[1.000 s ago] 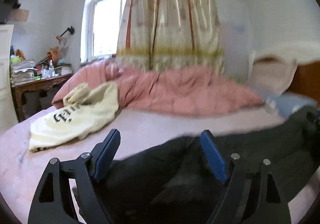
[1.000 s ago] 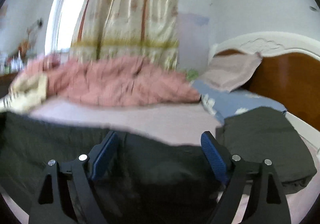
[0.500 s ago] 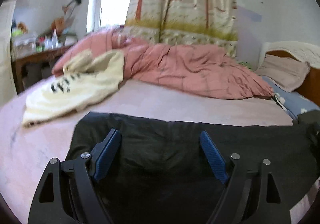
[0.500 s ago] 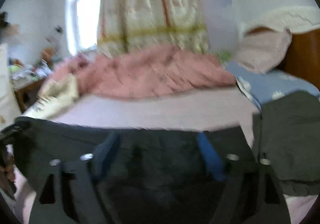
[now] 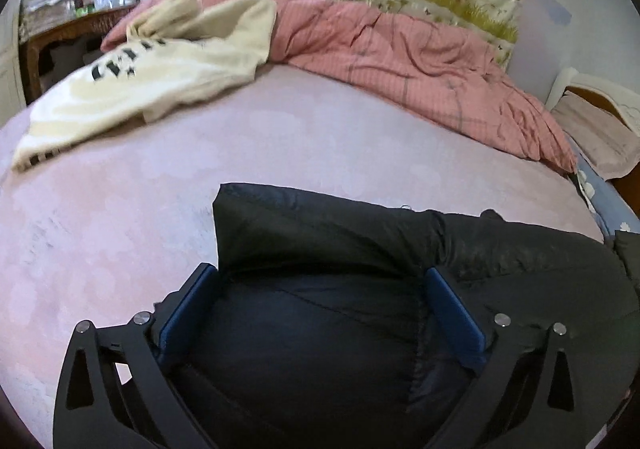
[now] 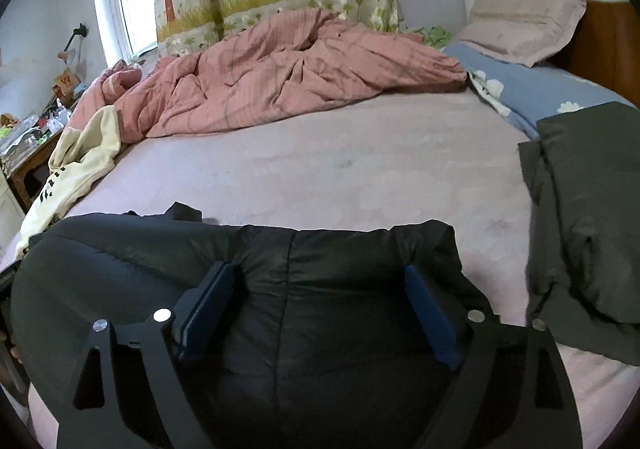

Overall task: Fold large clothes
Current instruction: 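Press the folded jacket flat with both tools and open them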

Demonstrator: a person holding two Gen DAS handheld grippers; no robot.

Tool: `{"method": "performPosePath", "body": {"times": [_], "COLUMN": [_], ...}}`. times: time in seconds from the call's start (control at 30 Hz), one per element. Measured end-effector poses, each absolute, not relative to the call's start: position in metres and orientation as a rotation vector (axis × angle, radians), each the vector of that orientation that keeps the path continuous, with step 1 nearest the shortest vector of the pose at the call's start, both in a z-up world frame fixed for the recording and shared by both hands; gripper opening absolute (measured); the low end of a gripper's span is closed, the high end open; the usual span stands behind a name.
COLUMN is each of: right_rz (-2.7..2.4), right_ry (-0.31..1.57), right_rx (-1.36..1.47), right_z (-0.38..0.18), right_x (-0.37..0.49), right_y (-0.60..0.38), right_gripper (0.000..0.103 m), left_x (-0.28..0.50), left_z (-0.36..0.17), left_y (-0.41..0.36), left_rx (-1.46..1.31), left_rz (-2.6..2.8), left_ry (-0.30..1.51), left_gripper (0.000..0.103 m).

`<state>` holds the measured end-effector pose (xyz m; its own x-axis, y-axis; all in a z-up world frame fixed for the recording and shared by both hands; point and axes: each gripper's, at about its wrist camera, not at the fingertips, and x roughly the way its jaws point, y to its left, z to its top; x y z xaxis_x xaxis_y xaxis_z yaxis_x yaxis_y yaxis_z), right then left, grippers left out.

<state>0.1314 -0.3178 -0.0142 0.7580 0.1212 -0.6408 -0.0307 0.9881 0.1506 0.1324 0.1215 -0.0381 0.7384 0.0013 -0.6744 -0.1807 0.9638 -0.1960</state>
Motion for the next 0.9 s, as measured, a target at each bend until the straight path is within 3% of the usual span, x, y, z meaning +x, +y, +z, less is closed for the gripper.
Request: {"method": "performPosePath", "body": {"times": [0.8,0.9], "right_rz": [0.050,0.085], "right_ry": [0.743,0.746], "right_rx": [0.104,0.137], "right_z": [-0.020,-0.013], "right_x": [0.133,0.125], "right_y": [-0.312,-0.316], "right_gripper": [0.092,0.092], "left_x": [0.132,0.098], "left_z": [-0.039,-0.015], "left_y": [0.116,0.115], "left_rx": [-0.222,-0.302], "left_rz": [0.156,0.171], "left_ry": [0.759,0.667], "left_gripper": [0.103,0.091]}}
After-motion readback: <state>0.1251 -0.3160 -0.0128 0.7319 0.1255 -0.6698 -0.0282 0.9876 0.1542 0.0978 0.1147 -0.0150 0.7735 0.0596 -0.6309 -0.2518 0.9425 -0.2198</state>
